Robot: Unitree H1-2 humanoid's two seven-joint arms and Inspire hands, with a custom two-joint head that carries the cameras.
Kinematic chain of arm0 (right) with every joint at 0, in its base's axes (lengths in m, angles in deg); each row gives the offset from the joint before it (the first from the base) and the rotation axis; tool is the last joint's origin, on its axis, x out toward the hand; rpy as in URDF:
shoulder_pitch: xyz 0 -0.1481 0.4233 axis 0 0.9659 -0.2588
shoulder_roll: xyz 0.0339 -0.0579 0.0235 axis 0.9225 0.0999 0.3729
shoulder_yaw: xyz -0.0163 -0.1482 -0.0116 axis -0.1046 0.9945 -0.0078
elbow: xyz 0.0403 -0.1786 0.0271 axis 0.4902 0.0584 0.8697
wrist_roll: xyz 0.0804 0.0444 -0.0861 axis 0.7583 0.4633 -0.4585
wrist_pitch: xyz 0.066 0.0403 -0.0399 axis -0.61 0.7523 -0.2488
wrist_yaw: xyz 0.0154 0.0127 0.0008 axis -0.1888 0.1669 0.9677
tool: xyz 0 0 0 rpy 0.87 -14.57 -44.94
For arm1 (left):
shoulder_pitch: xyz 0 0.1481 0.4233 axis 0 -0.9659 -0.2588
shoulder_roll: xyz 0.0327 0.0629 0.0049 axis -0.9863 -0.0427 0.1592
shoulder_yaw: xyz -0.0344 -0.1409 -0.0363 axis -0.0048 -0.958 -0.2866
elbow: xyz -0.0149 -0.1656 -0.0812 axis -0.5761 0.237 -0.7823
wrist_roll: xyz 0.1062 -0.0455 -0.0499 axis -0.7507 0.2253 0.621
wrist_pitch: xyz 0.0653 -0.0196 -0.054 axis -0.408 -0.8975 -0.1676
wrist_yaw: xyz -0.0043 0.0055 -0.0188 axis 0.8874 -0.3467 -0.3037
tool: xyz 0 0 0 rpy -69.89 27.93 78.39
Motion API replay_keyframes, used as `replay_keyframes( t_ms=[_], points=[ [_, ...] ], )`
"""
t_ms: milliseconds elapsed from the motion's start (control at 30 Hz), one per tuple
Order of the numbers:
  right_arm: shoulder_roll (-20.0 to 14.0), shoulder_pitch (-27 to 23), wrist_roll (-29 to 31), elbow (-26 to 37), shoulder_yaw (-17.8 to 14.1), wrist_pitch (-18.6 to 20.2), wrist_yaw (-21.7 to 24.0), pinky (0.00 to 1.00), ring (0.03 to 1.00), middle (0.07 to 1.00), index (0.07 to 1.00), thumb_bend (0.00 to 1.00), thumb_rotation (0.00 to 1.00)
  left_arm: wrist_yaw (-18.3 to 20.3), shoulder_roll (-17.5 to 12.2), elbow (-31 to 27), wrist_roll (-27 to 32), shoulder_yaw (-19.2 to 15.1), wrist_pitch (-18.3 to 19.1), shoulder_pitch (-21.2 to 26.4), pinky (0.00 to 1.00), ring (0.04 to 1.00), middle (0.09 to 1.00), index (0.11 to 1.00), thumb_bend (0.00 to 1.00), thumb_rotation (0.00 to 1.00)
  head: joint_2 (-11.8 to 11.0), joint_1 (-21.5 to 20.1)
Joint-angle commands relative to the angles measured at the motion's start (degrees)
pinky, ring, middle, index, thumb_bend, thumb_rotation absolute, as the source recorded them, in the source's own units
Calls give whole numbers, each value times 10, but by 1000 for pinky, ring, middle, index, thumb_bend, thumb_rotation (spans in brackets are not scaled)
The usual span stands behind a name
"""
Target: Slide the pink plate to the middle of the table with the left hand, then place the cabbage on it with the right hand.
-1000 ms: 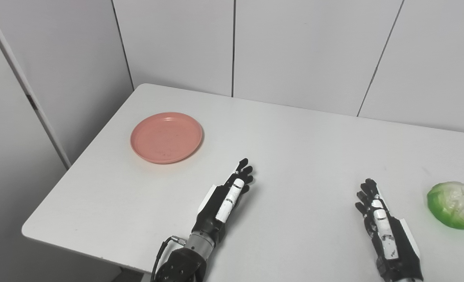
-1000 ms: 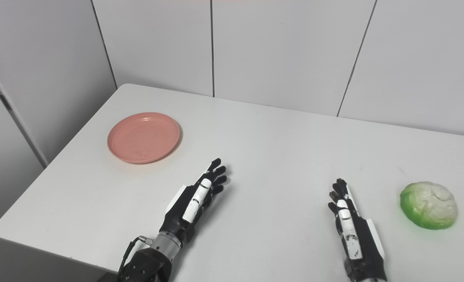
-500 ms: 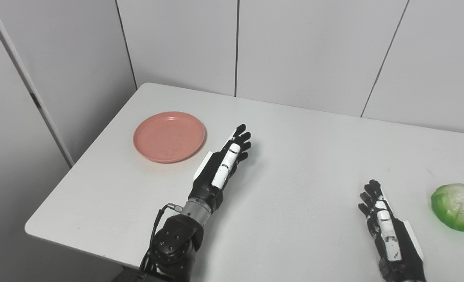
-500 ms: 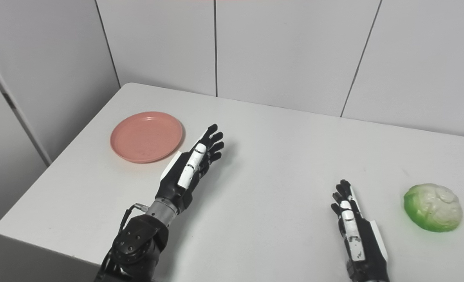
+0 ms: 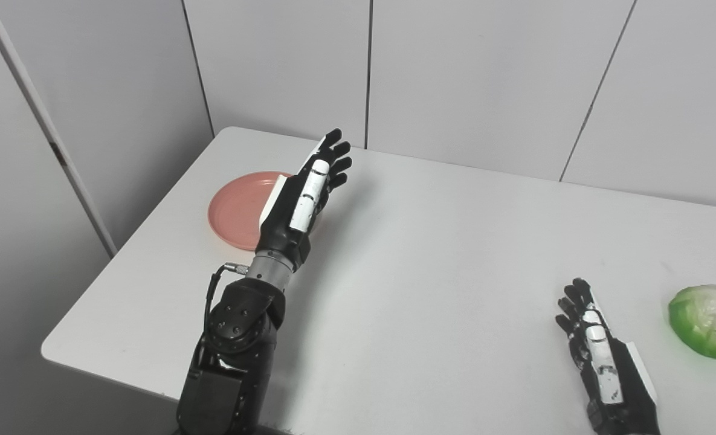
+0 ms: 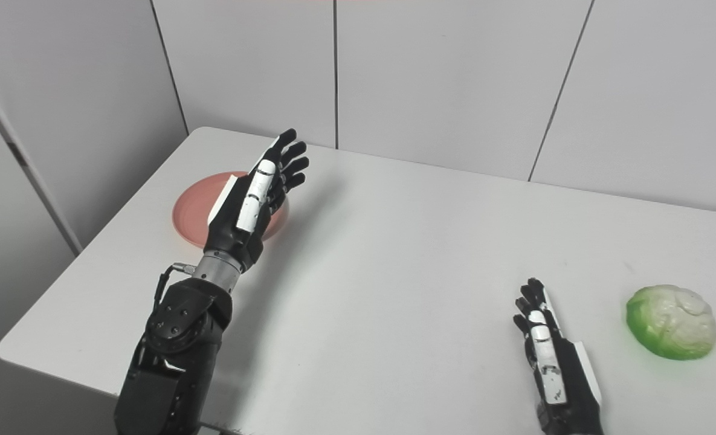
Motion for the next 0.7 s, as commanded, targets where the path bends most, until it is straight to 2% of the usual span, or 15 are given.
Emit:
replay_keyframes(
  t_ms=[0, 200, 400, 500, 667],
  points=[
    [0, -8, 4, 4, 3, 10, 6, 987, 981, 985, 990, 246, 1000, -9, -16, 5, 10, -15, -12, 38, 889, 893, 907, 897, 505, 1000, 1, 2],
    [1, -7, 6, 9, 3, 17, 4, 987, 982, 985, 989, 244, 1000, -15, -40, 51, 31, -47, -28, 69, 875, 876, 884, 868, 478, 1000, 0, 8],
    [0, -7, 9, 6, 3, 13, 7, 989, 985, 988, 992, 238, 1000, -24, -62, 90, 55, -80, -22, 100, 818, 842, 855, 837, 461, 1000, -2, 9],
    [1, -7, 8, 6, 4, 13, 6, 989, 985, 987, 990, 237, 1000, -14, -85, 119, 69, -95, -29, 113, 813, 841, 849, 837, 456, 1000, -2, 9],
    [0, -8, 7, 6, 4, 12, 6, 985, 983, 986, 989, 240, 1000, -12, -104, 162, 105, -120, -30, 136, 786, 831, 842, 832, 443, 1000, -2, 10]
  ],
)
